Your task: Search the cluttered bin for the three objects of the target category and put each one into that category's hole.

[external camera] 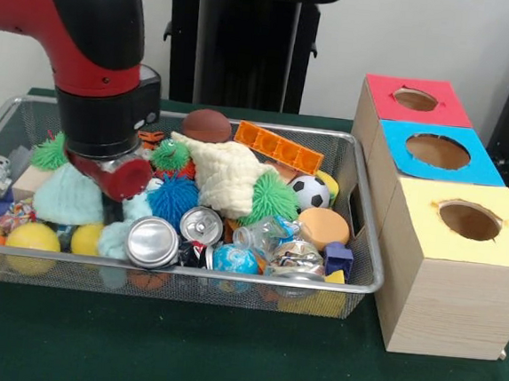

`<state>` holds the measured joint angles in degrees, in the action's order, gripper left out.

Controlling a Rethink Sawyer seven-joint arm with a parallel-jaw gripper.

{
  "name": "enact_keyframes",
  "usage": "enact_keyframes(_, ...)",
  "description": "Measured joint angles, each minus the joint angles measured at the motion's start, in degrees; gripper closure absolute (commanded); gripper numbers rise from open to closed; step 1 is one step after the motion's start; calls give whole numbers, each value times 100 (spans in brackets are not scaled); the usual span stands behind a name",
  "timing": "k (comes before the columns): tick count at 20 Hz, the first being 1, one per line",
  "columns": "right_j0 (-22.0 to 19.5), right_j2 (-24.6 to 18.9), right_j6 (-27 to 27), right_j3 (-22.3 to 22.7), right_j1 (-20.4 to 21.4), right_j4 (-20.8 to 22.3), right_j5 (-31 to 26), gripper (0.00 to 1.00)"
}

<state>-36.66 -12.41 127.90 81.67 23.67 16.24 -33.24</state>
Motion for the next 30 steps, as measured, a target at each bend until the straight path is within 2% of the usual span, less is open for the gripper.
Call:
enact_keyframes(8,-89,-440,0,548,-189,-71,-500,100)
enact_keyframes(16,-125,-703,0,887,-173,-173,-500,100)
enact_keyframes(23,-93,-698,0,1035,6,-220,-468,100)
enact_keyframes(28,365,-341,0,1094,286,-129,-218,100)
enact_keyframes(29,736,-89,0,1103,441,9,-40,0)
enact_keyframes(30,829,-24,0,1111,480,41,5,0)
